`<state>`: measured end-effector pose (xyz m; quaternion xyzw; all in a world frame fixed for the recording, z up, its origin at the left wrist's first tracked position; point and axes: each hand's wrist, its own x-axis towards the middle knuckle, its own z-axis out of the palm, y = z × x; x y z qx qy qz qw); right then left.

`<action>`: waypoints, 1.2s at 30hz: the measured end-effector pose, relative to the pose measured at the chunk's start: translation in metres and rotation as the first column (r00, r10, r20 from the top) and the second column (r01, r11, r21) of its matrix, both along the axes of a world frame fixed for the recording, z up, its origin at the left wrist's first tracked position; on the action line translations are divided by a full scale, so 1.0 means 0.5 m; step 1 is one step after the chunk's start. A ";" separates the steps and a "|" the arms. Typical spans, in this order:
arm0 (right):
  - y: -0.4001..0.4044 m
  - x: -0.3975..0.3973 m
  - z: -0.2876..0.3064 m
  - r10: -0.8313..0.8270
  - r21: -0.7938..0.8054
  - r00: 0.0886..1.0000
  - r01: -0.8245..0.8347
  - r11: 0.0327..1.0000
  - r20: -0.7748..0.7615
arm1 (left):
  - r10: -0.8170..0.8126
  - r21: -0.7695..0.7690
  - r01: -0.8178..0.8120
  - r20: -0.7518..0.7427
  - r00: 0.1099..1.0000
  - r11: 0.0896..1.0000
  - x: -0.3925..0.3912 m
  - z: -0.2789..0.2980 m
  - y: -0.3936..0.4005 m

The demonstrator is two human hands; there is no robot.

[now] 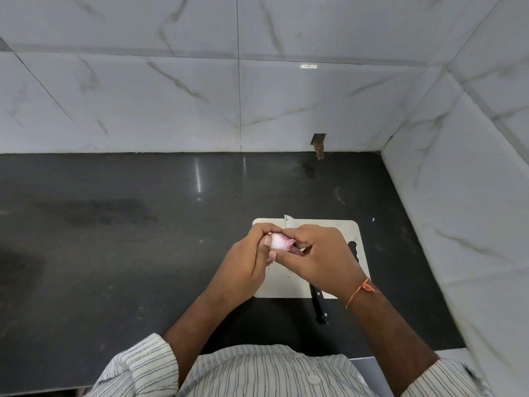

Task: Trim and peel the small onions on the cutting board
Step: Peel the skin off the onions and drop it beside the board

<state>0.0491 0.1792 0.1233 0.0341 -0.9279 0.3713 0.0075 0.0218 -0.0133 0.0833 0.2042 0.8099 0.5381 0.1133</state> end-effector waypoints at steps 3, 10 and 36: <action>-0.004 0.002 0.004 -0.016 -0.034 1.000 0.016 0.999 0.001 | 0.011 -0.061 -0.016 -0.074 0.997 0.998 -0.006 0.000 0.002; -0.008 0.011 -0.004 -0.071 -0.133 0.997 0.074 0.988 0.023 | -0.038 -0.132 0.025 -0.096 0.995 0.991 -0.009 0.007 0.001; -0.024 0.020 -0.041 -0.042 -0.033 0.990 0.038 0.999 -0.137 | -0.016 0.064 0.006 0.165 0.986 0.998 0.002 0.006 0.000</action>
